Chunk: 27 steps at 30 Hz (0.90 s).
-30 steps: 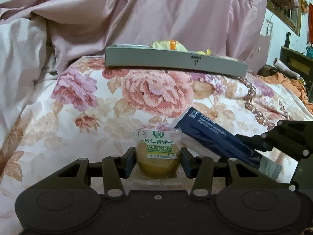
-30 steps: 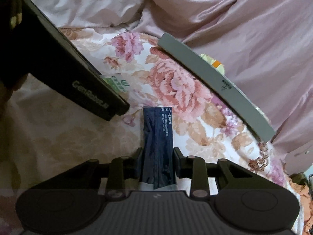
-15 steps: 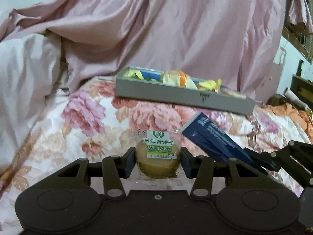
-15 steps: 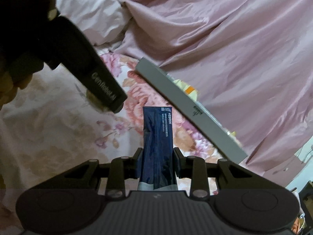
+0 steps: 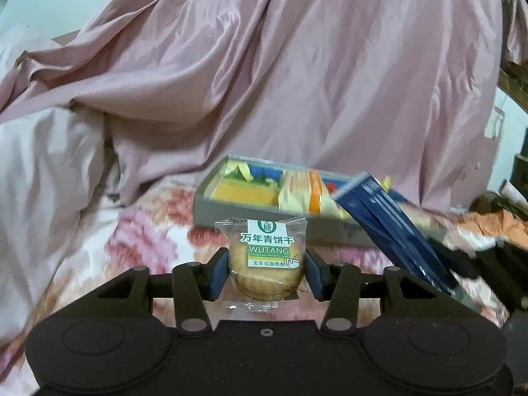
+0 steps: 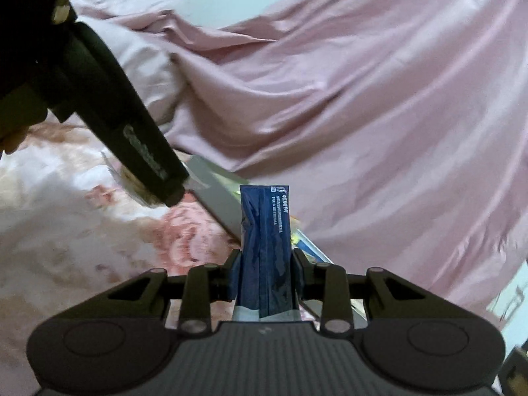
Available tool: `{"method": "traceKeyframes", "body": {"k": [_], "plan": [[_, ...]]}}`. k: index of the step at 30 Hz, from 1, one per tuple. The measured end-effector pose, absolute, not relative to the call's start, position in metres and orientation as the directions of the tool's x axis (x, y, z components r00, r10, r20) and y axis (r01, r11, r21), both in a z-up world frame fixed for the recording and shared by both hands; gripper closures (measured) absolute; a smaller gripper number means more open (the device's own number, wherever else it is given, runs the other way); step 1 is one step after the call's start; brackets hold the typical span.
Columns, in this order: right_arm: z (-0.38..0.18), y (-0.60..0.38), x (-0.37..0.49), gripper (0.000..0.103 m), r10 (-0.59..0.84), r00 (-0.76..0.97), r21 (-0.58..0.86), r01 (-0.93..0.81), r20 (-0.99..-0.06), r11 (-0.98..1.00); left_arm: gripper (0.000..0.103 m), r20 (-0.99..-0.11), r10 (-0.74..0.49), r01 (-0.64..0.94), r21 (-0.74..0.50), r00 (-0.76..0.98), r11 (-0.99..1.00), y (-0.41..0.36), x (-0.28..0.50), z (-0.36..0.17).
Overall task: Organize snacks
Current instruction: 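Lift and carry the cake and blue packet over the grey tray with both tools, then lower the cake and blue packet into the tray and open both tools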
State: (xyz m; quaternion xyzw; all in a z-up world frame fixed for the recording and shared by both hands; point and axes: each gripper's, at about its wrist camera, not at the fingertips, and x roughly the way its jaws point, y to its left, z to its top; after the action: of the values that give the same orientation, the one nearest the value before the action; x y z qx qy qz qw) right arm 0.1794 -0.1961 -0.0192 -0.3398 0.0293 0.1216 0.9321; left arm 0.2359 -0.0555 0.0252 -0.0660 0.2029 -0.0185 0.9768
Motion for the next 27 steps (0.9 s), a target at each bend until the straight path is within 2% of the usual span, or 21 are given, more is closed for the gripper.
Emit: {"method": "traceKeyframes", "body": {"k": [7,11,18,23,27], "plan": [[-0.003,-0.225,0.216,0.068,0.164,0.981,-0.482,-0.192,-0.100,0.855,0.053,-0.393,-0.011,-0.010,-0.051,0.919,0.999,-0.064,0.304,0.059],[0.013,-0.228,0.238,0.068,0.166,0.986,-0.429,-0.157,-0.018,0.890,0.053,-0.424,0.005,-0.047,-0.090,0.906,0.995,-0.057,0.343,0.063],[0.017,-0.241,0.291,0.068,0.180,0.983,-0.264,-0.163,0.038,0.951,0.053,-0.463,0.058,-0.121,-0.107,0.885,0.987,-0.050,0.382,0.041],[0.007,-0.253,0.321,0.068,0.165,0.985,-0.202,-0.153,0.047,0.967,0.052,-0.488,0.051,-0.116,-0.104,0.871,0.988,-0.050,0.402,0.034],[0.000,-0.261,0.343,0.067,0.168,0.986,-0.169,-0.164,0.008,0.972,0.052,-0.500,0.052,-0.113,-0.094,0.865,0.989,-0.050,0.412,0.027]]}}
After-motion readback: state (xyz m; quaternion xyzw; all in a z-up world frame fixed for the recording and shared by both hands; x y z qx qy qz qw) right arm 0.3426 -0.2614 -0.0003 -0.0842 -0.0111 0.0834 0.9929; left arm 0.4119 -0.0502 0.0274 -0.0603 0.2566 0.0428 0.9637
